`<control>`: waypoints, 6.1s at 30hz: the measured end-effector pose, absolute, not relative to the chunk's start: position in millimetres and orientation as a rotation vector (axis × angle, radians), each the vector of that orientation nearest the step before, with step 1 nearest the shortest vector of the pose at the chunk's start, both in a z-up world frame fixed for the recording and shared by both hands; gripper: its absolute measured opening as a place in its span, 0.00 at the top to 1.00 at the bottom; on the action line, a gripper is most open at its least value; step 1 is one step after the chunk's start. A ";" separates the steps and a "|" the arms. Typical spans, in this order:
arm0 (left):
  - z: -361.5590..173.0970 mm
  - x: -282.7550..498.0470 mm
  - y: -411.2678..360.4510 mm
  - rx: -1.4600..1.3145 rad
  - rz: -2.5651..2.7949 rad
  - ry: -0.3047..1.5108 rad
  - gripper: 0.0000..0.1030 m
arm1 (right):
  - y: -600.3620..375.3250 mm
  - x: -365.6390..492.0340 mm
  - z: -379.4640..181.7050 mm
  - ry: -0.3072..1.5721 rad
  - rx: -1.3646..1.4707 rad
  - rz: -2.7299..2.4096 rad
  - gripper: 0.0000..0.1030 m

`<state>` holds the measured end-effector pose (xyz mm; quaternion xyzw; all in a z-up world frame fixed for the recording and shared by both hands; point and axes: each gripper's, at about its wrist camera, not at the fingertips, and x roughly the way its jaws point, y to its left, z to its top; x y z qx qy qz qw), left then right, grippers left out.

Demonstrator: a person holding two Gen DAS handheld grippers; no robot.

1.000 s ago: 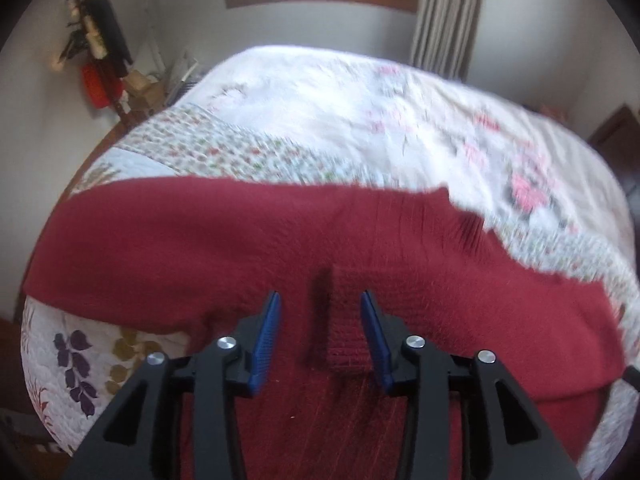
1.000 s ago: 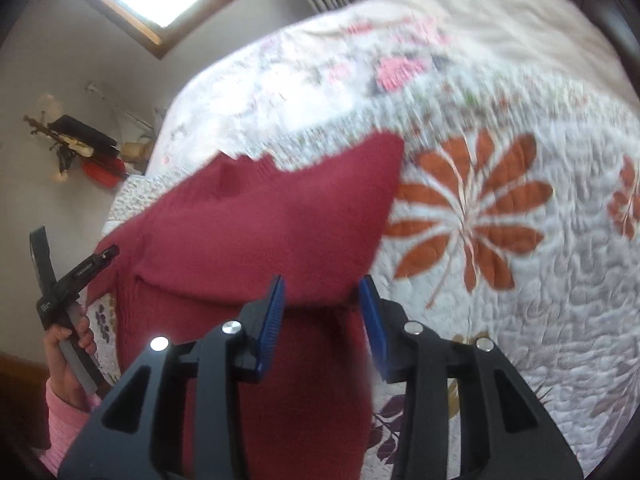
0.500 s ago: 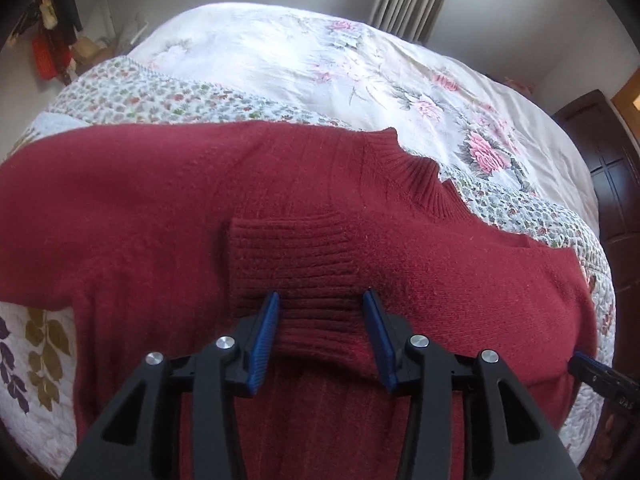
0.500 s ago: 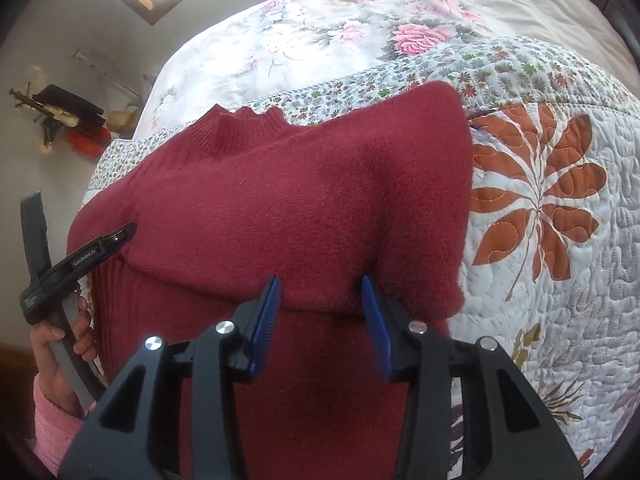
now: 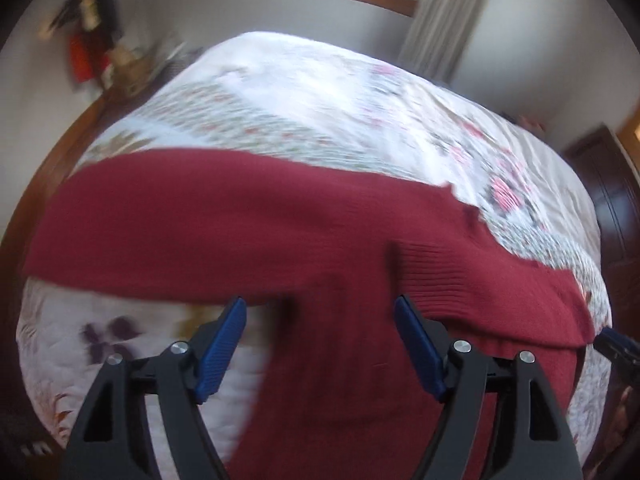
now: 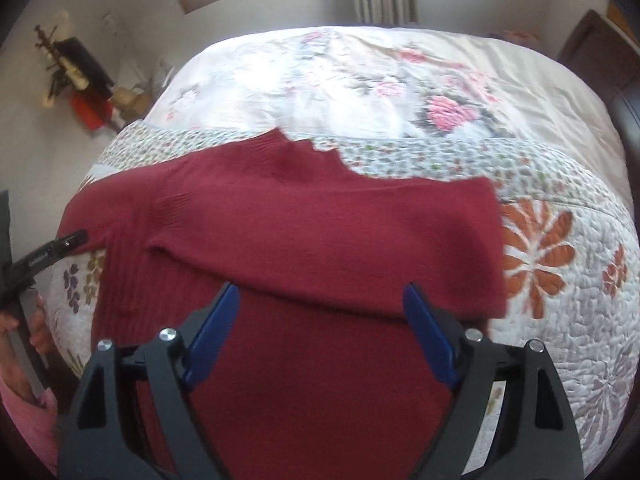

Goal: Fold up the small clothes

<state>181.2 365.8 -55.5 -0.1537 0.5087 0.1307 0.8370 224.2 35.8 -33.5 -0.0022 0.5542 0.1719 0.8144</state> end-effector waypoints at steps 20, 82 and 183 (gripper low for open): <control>-100.6 77.6 654.5 -1.073 0.457 0.917 0.46 | 127.7 240.9 -69.1 1.283 -0.036 0.385 0.19; -125.7 247.9 254.4 -0.360 -0.233 1.084 0.92 | 4.3 219.1 -84.8 1.297 0.110 0.277 0.19; -64.7 222.6 371.9 -0.243 0.167 1.099 0.27 | -23.0 286.3 -25.3 1.174 0.429 0.433 0.94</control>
